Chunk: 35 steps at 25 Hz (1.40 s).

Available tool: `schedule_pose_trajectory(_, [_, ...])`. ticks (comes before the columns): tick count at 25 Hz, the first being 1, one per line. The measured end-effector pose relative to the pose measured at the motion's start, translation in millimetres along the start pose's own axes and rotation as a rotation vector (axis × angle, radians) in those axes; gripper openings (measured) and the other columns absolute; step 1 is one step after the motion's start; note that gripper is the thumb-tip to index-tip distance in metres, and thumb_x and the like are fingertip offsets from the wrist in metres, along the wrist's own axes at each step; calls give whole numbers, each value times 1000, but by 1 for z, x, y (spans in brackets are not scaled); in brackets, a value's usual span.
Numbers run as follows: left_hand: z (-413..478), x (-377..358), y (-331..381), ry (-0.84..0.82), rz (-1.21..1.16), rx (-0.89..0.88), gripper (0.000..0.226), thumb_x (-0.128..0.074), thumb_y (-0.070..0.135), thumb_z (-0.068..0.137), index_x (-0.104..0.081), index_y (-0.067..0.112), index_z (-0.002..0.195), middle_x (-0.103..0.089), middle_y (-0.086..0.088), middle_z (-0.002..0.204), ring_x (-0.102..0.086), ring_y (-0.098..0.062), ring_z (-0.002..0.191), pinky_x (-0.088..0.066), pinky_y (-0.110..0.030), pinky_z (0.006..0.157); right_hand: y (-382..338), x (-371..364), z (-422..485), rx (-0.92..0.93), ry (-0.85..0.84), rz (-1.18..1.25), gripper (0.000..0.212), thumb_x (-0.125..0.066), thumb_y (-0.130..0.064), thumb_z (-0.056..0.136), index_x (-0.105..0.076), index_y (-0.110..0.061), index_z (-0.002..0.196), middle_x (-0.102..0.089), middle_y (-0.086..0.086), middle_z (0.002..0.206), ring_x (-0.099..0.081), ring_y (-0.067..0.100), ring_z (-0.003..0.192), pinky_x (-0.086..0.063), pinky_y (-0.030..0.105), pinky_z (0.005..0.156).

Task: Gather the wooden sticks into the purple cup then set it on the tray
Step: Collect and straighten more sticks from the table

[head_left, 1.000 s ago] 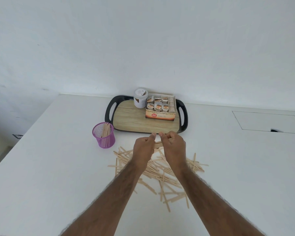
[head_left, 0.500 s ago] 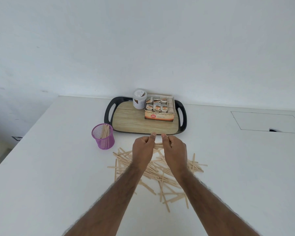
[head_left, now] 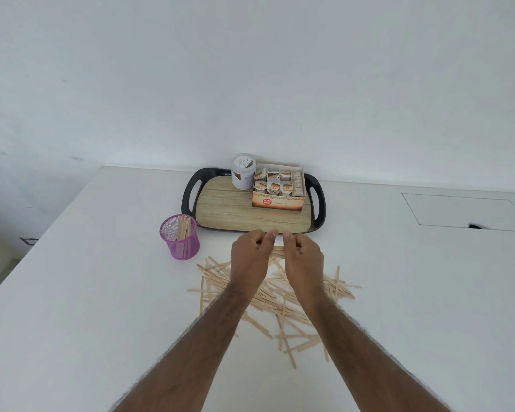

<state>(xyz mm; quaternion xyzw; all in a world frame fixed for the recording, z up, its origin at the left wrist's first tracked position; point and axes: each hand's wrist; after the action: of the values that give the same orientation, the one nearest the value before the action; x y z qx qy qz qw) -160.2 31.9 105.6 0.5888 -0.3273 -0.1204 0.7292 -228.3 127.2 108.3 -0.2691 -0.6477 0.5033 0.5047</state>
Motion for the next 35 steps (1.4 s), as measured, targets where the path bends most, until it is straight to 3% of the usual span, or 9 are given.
schedule_pose_trajectory(4, [6,7,-1,-24,-34,69,55,-64,40,98,-37,21,55,-32,12,46,-27,-7,45,-24,-19,44,1,9,0,210,-111,-79,35,-52,-49,99,-60,-26,73,-58,-10,63,-52,5,59,-41,20,53])
schedule_pose_trajectory(8, [-4,2,3,-106,-97,129,56,-60,45,99,-37,22,53,-30,10,47,-25,-8,45,-24,-19,43,5,6,-1,195,38,-88,48,-53,-48,99,-43,-25,58,-45,-12,50,-39,8,49,-29,20,45])
schedule_pose_trajectory(11, [-8,3,4,-95,-132,204,54,-63,41,99,-36,21,56,-29,9,48,-23,-9,43,-23,-21,41,8,10,-3,266,40,-45,43,-50,-56,95,-50,-26,64,-54,-12,58,-45,7,51,-35,21,48])
schedule_pose_trajectory(17, [-8,5,7,-259,-312,499,58,-62,44,99,-54,23,46,-37,6,49,-25,-10,42,-21,-23,44,10,25,2,770,146,-539,49,-43,-47,105,-41,-21,64,-36,-11,58,-32,11,48,-25,23,44])
schedule_pose_trajectory(22, [-7,2,12,-142,-203,306,60,-63,41,99,-39,23,46,-32,10,45,-24,-7,39,-26,-20,40,3,18,3,444,72,-180,39,-51,-46,100,-46,-30,64,-50,-8,56,-44,13,50,-35,25,46])
schedule_pose_trajectory(25, [-4,3,13,-148,-209,245,54,-61,45,99,-40,22,54,-30,8,48,-23,-9,42,-29,-24,46,-2,16,1,507,63,-161,46,-62,-43,97,-36,-35,60,-39,-10,50,-39,12,48,-31,21,45])
schedule_pose_trajectory(28, [-7,2,13,-193,-366,307,57,-48,55,103,-57,19,59,-49,0,53,-39,-10,42,-34,-25,42,-6,20,13,448,100,-113,54,-64,-33,98,-27,-27,58,-28,-10,49,-28,11,47,-24,19,45])
schedule_pose_trajectory(31, [-6,6,11,-227,-508,379,70,-30,61,105,-73,9,86,-68,-9,74,-58,-15,56,-45,-27,49,-2,21,17,389,39,-43,52,-65,-33,96,-32,-19,58,-33,-8,49,-28,9,47,-26,21,45])
schedule_pose_trajectory(35, [-6,2,14,-349,-543,362,75,-28,63,105,-75,7,88,-68,-9,72,-55,-16,50,-38,-27,45,1,13,8,345,29,-34,49,-63,-33,96,-34,-26,57,-42,-9,51,-33,8,47,-29,20,44])
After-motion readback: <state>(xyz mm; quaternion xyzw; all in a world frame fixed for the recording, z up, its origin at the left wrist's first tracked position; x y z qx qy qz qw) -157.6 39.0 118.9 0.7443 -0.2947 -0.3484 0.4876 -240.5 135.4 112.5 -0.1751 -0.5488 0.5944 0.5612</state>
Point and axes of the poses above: each hand's wrist, its own z-axis towards the middle knuckle, its own x-axis out of the back of the hand, y = z × x
